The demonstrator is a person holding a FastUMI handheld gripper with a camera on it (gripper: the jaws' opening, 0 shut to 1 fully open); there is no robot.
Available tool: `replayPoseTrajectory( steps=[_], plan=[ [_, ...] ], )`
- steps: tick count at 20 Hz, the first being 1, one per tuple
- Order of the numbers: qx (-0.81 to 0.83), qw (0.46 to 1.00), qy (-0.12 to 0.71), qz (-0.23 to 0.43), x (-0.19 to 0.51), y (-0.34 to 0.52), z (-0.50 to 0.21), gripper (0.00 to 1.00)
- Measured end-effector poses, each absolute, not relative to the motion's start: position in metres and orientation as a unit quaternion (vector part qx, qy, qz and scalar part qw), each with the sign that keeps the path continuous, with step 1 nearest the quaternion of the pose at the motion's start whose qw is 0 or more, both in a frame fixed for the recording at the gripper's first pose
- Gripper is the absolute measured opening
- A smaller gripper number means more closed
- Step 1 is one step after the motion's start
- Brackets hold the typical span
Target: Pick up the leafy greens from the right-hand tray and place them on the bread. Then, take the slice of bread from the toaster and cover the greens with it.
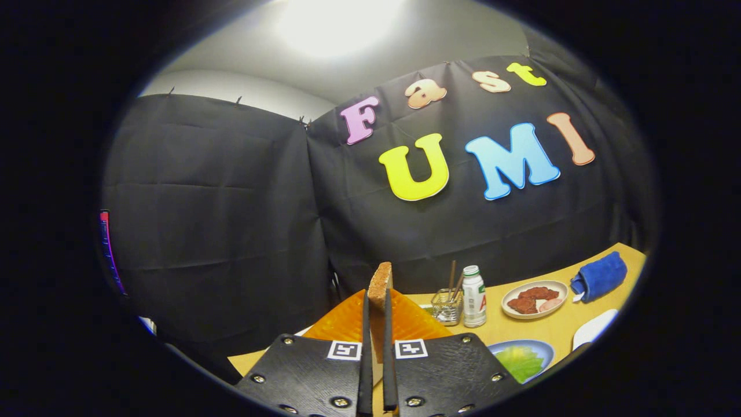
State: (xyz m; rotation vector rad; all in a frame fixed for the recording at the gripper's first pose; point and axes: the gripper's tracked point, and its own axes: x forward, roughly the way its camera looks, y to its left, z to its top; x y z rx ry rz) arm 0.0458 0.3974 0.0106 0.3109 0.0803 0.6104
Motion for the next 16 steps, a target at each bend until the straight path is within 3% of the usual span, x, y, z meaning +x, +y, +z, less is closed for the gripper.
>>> replayPoseTrajectory(
  steps=[16],
  plan=[
    [-0.055,0.978,0.109,0.168,0.089,0.26,-0.122,0.07]
  ],
)
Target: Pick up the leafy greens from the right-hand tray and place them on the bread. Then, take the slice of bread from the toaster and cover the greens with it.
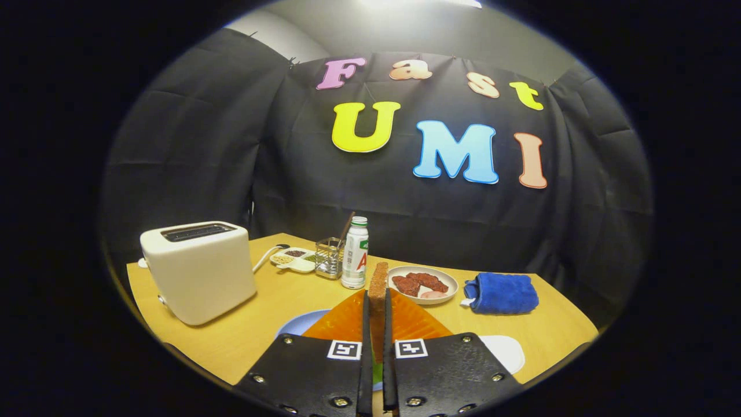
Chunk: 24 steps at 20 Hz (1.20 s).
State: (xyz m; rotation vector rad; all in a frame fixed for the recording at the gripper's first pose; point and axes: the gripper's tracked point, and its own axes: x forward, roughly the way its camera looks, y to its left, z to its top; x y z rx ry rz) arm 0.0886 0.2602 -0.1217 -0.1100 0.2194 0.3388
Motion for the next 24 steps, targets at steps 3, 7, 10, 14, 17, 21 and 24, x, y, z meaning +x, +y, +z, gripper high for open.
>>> replayPoseTrajectory(
  steps=[3,7,10,14,17,21,24],
  plan=[
    [-0.079,0.975,0.116,0.172,0.091,0.265,-0.143,0.07],
    [-0.057,0.966,0.148,0.203,0.08,0.286,-0.165,0.07],
    [-0.032,0.959,0.172,0.224,0.073,0.299,-0.173,0.07],
    [0.02,0.941,0.224,0.253,0.062,0.316,-0.19,0.07],
    [0.041,0.929,0.257,0.264,0.057,0.323,-0.201,0.07],
    [0.06,0.916,0.289,0.272,0.053,0.329,-0.214,0.07],
    [0.06,0.911,0.303,0.274,0.05,0.332,-0.222,0.07]
  ],
)
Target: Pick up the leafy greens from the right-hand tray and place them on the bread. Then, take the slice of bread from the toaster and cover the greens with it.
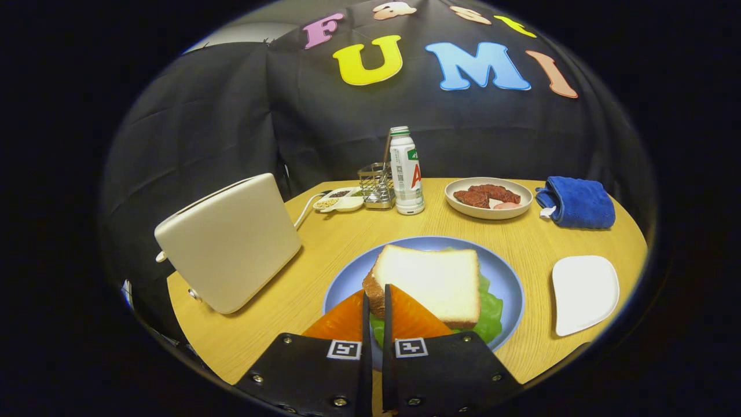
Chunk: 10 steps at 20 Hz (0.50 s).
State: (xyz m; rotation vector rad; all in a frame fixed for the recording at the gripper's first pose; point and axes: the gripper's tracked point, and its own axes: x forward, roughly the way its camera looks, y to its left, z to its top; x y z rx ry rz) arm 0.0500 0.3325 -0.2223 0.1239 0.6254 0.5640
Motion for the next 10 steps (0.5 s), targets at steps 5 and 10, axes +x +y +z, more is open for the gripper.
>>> replayPoseTrajectory(
  steps=[5,10],
  plan=[
    [0.05,0.911,0.305,0.272,0.0476,0.3365,-0.231,0.07],
    [0.022,0.919,0.285,0.273,0.047,0.3351,-0.2297,0.13]
  ],
)
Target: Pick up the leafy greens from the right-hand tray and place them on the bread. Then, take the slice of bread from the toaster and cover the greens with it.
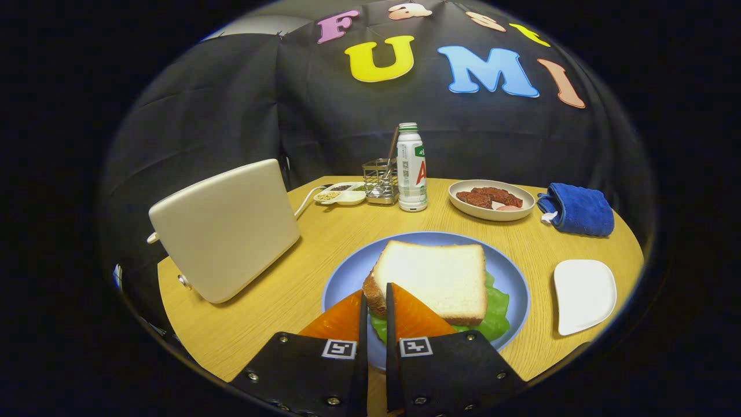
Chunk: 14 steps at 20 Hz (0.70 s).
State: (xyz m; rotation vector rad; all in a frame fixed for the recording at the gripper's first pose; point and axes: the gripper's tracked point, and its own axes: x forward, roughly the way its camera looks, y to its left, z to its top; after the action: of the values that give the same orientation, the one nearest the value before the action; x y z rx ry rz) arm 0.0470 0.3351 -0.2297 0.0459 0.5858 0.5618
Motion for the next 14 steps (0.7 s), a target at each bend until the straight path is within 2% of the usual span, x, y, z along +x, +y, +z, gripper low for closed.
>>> replayPoseTrajectory(
  steps=[3,6,14],
  plan=[
    [0.026,0.917,0.278,0.285,0.045,0.342,-0.228,0.15],
    [0.045,0.912,0.286,0.291,0.044,0.344,-0.229,0.32],
    [0.063,0.92,0.255,0.291,0.045,0.34,-0.206,0.33]
  ],
)
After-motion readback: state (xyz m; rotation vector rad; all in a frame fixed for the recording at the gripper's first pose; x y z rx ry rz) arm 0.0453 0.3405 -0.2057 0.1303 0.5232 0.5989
